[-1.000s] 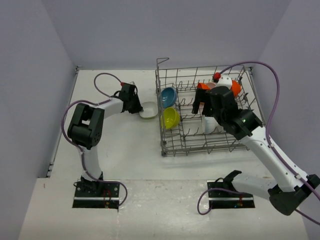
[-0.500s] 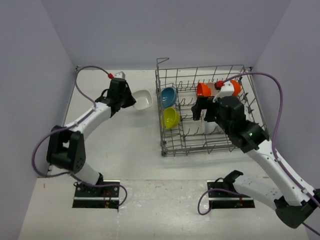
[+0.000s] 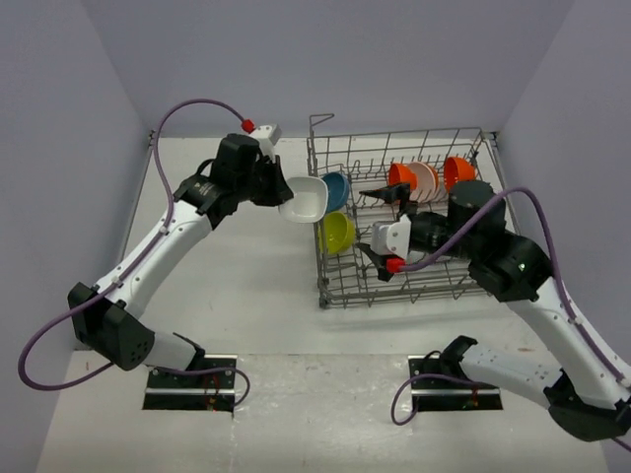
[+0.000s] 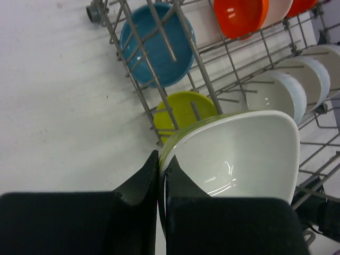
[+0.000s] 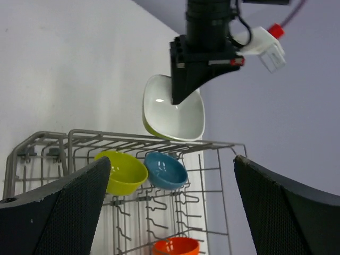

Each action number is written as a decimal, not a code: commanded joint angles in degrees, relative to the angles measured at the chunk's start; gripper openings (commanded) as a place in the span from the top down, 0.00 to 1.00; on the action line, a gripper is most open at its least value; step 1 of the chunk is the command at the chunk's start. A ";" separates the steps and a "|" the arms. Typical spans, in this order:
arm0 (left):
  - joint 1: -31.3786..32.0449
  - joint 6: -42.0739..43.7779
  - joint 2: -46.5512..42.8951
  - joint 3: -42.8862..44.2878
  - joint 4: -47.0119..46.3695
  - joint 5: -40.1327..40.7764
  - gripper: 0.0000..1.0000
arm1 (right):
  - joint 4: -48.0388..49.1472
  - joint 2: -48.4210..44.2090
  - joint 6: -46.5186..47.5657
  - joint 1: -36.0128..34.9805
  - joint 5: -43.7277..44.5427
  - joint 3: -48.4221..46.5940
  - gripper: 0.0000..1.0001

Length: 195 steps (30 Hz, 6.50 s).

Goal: Load the bowls into the dish rack

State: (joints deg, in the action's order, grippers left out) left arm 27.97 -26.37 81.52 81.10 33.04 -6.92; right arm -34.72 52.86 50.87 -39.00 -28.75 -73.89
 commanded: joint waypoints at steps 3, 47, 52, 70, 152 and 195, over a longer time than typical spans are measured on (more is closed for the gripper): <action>3.31 0.10 -1.70 0.03 11.61 -10.92 1.00 | -18.19 9.52 26.55 -6.17 11.77 -3.46 0.01; 5.52 7.83 -7.94 6.09 27.97 -14.45 0.00 | -22.43 31.08 10.27 -19.62 -0.33 -21.82 1.00; 5.52 3.09 -10.32 13.89 22.69 -4.89 0.00 | -18.03 28.54 -3.47 -15.86 -9.01 -25.60 1.00; 5.43 0.09 -15.95 1.61 -9.56 -2.31 0.00 | 74.06 12.70 -112.79 29.41 -42.00 24.57 1.00; 4.03 -7.47 13.67 -6.83 -25.13 -5.74 0.54 | 69.88 30.99 -125.23 24.77 -13.79 43.65 0.69; -0.10 -8.87 -28.51 -22.39 -6.49 32.84 0.00 | -1.66 -26.67 -83.30 23.27 56.09 25.28 0.01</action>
State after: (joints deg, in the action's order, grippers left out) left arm 28.53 -33.45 54.43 59.88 24.10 20.56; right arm -29.69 26.33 -33.34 -15.68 22.44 -49.69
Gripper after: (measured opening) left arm 0.997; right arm 0.990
